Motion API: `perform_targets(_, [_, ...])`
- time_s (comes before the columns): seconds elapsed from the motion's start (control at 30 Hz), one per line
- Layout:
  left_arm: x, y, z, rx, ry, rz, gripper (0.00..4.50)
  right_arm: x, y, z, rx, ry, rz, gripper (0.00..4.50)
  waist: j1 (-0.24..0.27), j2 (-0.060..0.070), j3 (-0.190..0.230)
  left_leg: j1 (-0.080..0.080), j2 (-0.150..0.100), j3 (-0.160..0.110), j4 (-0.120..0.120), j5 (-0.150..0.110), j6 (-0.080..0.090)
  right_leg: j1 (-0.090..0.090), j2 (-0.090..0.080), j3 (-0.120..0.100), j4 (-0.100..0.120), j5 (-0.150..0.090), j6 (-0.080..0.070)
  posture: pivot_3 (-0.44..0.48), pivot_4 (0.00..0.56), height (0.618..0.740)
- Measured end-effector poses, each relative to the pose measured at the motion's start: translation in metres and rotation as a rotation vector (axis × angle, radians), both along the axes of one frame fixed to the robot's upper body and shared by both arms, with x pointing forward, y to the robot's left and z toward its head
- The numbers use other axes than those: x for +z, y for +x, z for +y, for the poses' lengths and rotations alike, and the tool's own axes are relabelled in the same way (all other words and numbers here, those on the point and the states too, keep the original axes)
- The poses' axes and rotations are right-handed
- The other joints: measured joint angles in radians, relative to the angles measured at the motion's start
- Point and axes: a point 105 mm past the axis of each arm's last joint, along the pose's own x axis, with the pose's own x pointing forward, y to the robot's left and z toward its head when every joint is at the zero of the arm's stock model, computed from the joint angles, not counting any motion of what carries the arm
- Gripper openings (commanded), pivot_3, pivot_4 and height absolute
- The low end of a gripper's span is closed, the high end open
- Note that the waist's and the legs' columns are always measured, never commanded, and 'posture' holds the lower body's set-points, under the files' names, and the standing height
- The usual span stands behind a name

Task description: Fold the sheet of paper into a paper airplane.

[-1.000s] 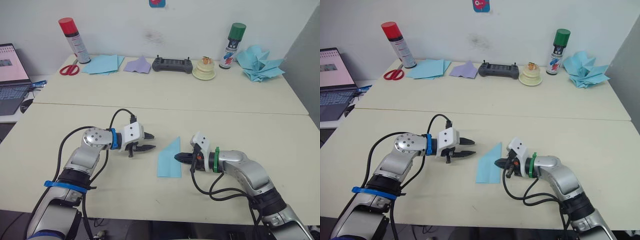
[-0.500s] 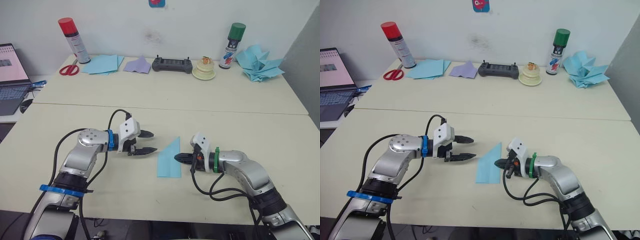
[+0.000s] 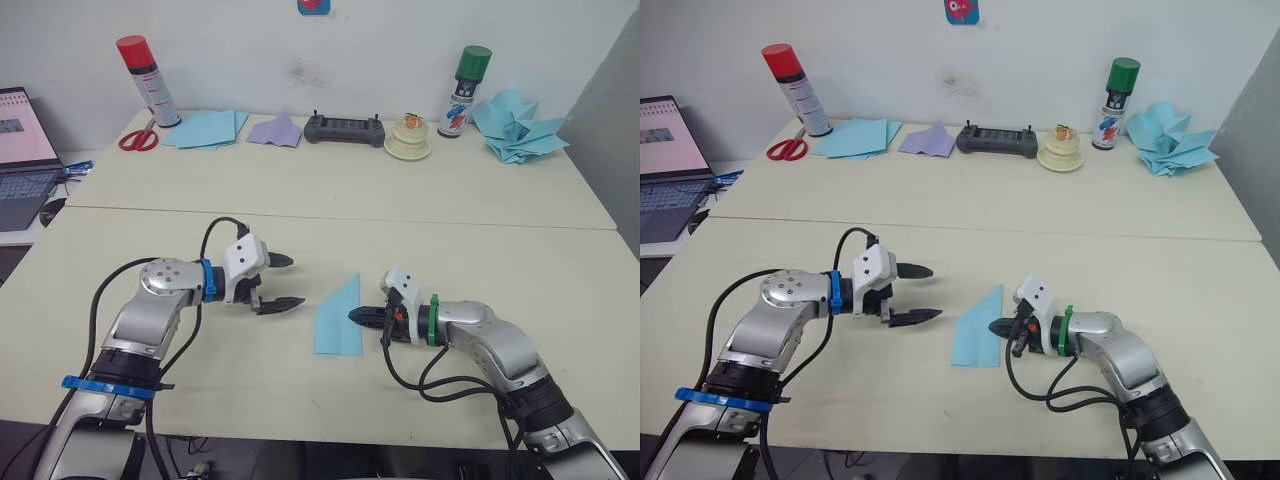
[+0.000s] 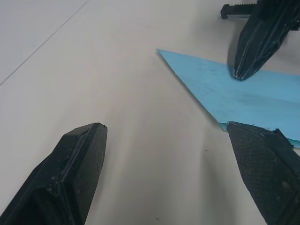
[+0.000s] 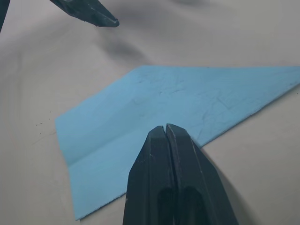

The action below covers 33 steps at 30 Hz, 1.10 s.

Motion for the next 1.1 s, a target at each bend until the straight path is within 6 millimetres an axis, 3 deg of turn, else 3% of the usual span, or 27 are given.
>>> perform_targets(1.1, [-0.0029, 0.0045, 0.0046, 0.032, 0.023, -0.017, 4.48, 0.0008, 0.002, 0.0009, 0.0, -0.004, 0.004, 0.0, 0.0, 0.0, 0.0, 0.0, 0.0, 0.0, 0.0, 0.0, 0.0, 0.0, 0.0, 0.0, 0.0, 0.002, -0.003, 0.0, 0.15, 0.74])
